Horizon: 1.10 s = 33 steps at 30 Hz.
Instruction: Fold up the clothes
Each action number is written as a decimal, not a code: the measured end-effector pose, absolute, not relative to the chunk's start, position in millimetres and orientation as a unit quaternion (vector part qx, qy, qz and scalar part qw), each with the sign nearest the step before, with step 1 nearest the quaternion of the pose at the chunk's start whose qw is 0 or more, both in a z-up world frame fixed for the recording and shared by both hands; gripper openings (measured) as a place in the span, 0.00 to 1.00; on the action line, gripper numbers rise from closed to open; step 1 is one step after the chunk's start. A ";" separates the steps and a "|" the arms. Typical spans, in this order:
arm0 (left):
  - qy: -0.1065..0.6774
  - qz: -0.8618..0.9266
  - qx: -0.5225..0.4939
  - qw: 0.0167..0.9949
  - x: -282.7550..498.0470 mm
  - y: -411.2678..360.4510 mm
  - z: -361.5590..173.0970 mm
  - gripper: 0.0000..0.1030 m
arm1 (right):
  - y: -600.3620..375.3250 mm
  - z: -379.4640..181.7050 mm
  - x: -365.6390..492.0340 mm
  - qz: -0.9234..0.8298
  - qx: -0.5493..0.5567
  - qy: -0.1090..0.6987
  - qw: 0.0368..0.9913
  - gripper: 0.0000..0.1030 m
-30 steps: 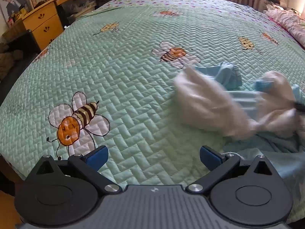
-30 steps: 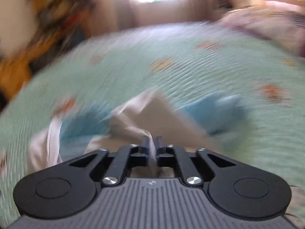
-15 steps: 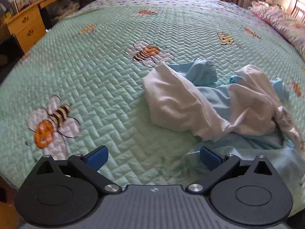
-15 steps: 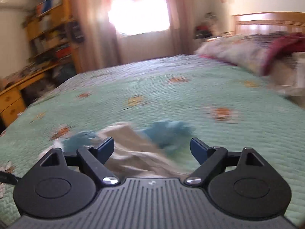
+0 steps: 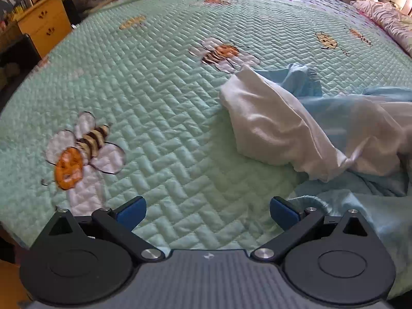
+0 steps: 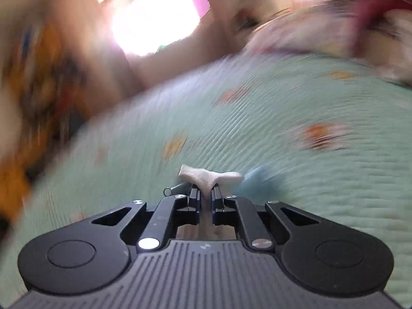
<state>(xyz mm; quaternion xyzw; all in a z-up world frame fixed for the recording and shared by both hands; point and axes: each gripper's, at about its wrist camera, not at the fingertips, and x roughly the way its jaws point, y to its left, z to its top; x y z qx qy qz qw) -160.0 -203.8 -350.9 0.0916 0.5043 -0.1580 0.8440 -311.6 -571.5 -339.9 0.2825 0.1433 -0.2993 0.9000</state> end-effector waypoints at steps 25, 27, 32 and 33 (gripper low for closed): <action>0.556 -0.245 0.052 0.792 -117.0 -276.5 -372.3 0.99 | -559.4 -383.9 -389.0 -0.251 0.418 0.192 0.852 0.69; 0.567 -0.253 0.043 0.782 -111.2 -291.6 -381.5 0.98 | -560.2 -391.2 -386.0 -0.241 0.455 0.184 0.837 0.69; 0.570 -0.289 0.005 0.769 -105.9 -307.0 -387.5 0.34 | -567.2 -407.1 -363.1 -0.240 0.485 0.195 0.818 0.16; 0.566 -0.299 -0.006 0.768 -106.2 -306.6 -386.2 0.25 | -565.1 -398.7 -365.3 -0.234 0.483 0.184 0.824 0.15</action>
